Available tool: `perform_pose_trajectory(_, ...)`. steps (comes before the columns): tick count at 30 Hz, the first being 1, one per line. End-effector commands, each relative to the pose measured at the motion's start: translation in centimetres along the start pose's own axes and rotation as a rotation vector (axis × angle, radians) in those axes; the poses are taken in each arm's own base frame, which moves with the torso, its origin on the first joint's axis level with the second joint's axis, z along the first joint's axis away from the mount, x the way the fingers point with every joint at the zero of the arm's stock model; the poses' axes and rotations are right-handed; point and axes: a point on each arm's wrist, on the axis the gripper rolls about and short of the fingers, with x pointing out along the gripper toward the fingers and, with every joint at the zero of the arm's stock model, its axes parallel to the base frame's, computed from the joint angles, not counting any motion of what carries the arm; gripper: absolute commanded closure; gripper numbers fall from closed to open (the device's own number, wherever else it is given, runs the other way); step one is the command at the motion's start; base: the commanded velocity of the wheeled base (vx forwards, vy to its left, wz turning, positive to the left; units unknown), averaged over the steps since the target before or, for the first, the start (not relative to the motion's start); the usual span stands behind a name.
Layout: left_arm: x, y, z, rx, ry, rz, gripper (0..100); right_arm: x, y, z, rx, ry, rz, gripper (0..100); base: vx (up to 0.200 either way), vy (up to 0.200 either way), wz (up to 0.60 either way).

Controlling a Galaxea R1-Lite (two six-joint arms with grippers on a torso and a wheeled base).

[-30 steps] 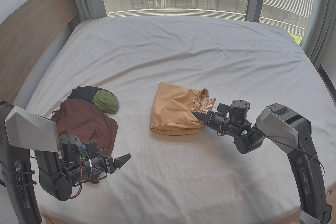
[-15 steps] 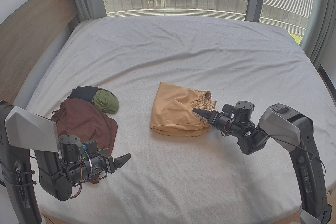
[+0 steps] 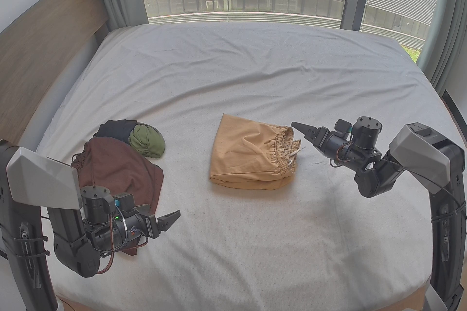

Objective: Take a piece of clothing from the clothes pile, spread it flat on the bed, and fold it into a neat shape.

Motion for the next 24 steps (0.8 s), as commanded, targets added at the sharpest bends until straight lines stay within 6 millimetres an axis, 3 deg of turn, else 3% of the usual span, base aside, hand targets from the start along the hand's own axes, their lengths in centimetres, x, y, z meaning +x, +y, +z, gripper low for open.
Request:
perform_pose_trajectory(1,0.1,0.2,0.1,-0.001,-0.010,0.005,0,0.7,3.8,0.7,-0.032,-0.006,0.077,0,0.000,0.000,0.00)
perform_pose_trajectory(6,0.1,0.2,0.3,0.001,-0.016,0.004,0,2.4,5.0,-0.9,-0.035,0.026,0.120,0,0.000,0.000,0.00)
perform_pose_trajectory(13,0.2,0.2,0.3,0.002,-0.016,0.005,0,4.6,2.3,-4.3,-0.005,0.086,0.094,0,0.000,0.000,0.00)
perform_pose_trajectory(24,0.1,0.4,0.3,-0.003,-0.019,0.011,0,4.4,-0.9,-7.4,0.002,0.142,0.031,0,0.000,0.000,0.00)
